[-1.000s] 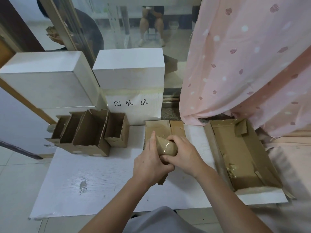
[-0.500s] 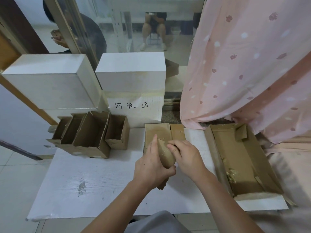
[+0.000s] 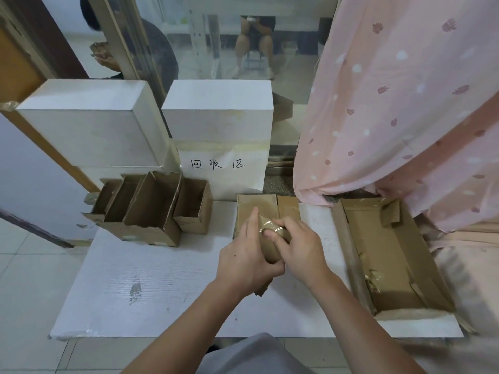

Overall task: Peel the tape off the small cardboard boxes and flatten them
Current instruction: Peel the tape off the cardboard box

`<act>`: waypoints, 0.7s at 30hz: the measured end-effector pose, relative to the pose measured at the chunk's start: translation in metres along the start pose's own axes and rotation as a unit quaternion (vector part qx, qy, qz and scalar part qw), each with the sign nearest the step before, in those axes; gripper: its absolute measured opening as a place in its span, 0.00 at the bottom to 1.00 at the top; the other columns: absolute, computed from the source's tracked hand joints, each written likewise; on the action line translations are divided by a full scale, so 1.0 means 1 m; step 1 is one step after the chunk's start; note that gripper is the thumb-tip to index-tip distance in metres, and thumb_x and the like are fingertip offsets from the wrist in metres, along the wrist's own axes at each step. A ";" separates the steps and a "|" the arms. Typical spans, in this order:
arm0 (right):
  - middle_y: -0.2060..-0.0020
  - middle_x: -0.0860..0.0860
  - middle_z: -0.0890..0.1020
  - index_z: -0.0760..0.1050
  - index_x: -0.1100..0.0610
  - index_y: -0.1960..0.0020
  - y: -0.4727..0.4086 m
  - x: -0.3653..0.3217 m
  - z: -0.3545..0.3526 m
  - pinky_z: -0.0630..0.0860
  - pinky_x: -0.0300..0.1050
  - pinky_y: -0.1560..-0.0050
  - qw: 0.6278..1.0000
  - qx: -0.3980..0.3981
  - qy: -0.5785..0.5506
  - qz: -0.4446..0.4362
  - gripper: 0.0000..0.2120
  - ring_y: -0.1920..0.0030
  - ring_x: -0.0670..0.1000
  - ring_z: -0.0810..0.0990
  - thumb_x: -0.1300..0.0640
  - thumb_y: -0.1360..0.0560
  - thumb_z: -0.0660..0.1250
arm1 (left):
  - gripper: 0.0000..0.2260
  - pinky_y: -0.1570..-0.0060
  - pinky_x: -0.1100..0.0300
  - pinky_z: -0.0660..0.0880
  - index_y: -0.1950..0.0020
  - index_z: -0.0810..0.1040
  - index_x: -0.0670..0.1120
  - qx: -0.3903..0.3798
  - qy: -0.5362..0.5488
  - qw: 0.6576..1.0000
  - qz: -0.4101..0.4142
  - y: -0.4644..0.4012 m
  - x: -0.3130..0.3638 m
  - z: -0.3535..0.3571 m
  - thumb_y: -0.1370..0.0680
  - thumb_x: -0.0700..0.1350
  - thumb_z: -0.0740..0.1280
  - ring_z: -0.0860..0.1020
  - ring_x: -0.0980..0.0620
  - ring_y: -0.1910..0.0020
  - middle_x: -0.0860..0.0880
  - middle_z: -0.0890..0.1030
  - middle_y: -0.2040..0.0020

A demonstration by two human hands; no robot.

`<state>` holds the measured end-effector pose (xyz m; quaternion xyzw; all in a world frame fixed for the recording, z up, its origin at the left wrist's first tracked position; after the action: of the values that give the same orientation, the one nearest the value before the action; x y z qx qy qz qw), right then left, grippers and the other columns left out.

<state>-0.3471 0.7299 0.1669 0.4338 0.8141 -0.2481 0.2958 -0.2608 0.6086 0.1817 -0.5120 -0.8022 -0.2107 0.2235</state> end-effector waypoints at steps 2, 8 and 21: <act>0.47 0.41 0.83 0.79 0.53 0.47 -0.001 -0.001 0.001 0.66 0.23 0.51 1.000 0.002 0.003 -0.009 0.12 0.50 0.36 0.71 0.45 0.22 0.70 | 0.52 0.48 0.55 0.76 0.17 0.43 0.55 0.001 0.005 1.000 -0.005 0.001 0.000 -0.001 0.32 0.62 0.69 0.79 0.51 0.38 0.57 0.68 0.23; 0.43 0.41 0.78 0.80 0.51 0.37 0.002 -0.007 0.004 0.64 0.25 0.41 0.999 0.003 -0.011 -0.042 0.14 0.42 0.43 0.74 0.50 0.20 0.70 | 0.52 0.46 0.55 0.76 0.16 0.43 0.54 0.004 0.017 1.000 -0.015 0.002 -0.002 -0.002 0.32 0.63 0.70 0.78 0.51 0.36 0.57 0.65 0.22; 0.56 0.44 0.78 0.78 0.55 0.54 -0.005 -0.004 0.009 0.74 0.42 0.53 0.994 0.051 -0.014 -0.100 0.05 0.54 0.45 0.76 0.60 0.20 0.67 | 0.54 0.47 0.57 0.72 0.16 0.42 0.55 -0.025 0.013 1.000 -0.013 0.007 -0.008 0.000 0.32 0.62 0.72 0.76 0.51 0.33 0.56 0.67 0.22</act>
<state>-0.3471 0.7188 0.1642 0.3614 0.8354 -0.3233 0.2587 -0.2512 0.6059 0.1779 -0.5045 -0.8000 -0.2406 0.2183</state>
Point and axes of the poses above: each hand's wrist, its own y-axis away from the middle knuckle, its own z-axis out of the palm, x = y × z, the point moved 1 cm from there along -y, towards the middle knuckle
